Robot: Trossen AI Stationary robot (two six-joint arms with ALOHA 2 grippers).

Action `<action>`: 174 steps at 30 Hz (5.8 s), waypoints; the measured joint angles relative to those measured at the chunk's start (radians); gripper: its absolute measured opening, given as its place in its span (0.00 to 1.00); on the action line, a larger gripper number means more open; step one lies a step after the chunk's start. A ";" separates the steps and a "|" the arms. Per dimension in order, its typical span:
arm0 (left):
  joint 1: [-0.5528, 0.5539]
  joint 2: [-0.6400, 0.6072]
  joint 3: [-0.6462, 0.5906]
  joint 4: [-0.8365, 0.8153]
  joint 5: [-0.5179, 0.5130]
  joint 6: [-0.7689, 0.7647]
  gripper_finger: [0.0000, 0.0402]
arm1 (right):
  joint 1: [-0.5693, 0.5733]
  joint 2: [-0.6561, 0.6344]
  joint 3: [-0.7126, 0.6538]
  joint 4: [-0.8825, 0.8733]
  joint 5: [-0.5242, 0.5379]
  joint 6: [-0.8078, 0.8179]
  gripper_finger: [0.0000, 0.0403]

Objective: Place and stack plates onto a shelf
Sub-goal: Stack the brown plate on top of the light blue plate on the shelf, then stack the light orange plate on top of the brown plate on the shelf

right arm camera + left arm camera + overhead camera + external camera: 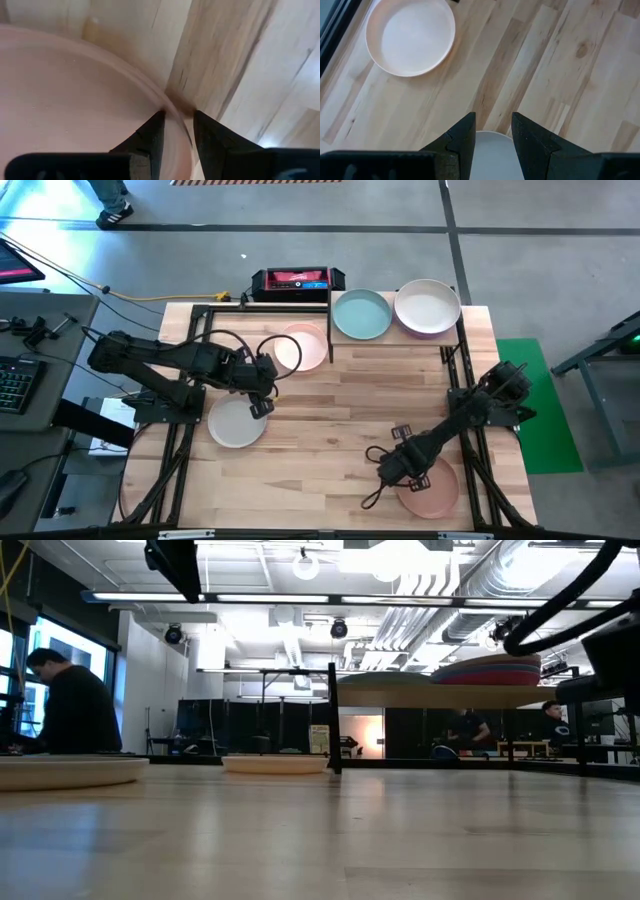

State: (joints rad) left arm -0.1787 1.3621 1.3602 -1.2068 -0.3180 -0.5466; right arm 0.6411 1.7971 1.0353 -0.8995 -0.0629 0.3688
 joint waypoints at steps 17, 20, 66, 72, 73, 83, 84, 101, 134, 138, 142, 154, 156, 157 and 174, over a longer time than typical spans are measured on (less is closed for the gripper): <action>0.000 0.000 0.000 0.000 0.001 -0.002 0.29 | -0.003 -0.022 -0.004 -0.069 -0.038 0.072 0.01; 0.000 0.000 0.000 0.000 0.001 -0.002 0.29 | -0.014 -0.053 -0.004 -0.071 -0.039 0.103 0.00; 0.103 -0.001 0.001 0.000 -0.035 0.084 0.29 | -0.713 -0.657 -0.004 0.036 0.054 0.383 0.00; 0.180 -0.001 0.001 0.001 -0.038 0.163 0.29 | -0.871 -0.673 -0.002 0.145 0.024 0.391 0.00; 0.192 -0.001 0.001 0.002 -0.038 0.176 0.29 | -0.897 -0.673 0.001 0.159 0.021 0.391 0.00; 0.310 -0.001 0.001 0.062 -0.034 0.341 0.29 | -1.137 -0.670 0.168 0.177 0.081 0.304 0.00; 0.319 -0.001 0.001 0.064 -0.034 0.353 0.29 | -1.160 -0.670 0.186 0.177 0.081 0.293 0.00; 0.406 -0.001 0.001 0.078 -0.033 0.464 0.29 | -1.421 -0.609 0.268 0.178 0.115 0.285 0.00; 0.409 -0.001 0.001 0.101 0.010 0.393 0.29 | -1.422 -0.382 0.268 0.073 0.033 0.235 0.00; 0.409 -0.001 0.001 0.101 0.010 0.394 0.29 | -1.422 -0.382 0.268 0.073 0.033 0.234 0.00; 0.409 -0.001 0.001 0.101 0.010 0.408 0.29 | -1.422 -0.382 0.268 0.073 0.033 0.233 0.01; 0.409 -0.001 0.001 0.100 0.010 0.420 0.29 | -1.422 -0.382 0.268 0.074 0.033 0.236 0.17; 0.409 -0.001 0.001 0.100 0.012 0.420 0.29 | -1.422 -0.382 0.268 0.074 0.033 0.236 0.18; 0.409 -0.001 0.001 0.100 0.015 0.420 0.29 | -1.422 -0.382 0.268 0.074 0.032 0.236 0.18; 0.409 -0.001 0.001 0.101 0.021 0.477 0.29 | -1.362 -0.383 0.528 -0.124 0.025 0.128 0.18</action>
State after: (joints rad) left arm 0.2298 1.3613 1.3609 -1.1063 -0.2970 -0.0700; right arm -0.7212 1.4139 1.5636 -1.0231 -0.0376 0.4963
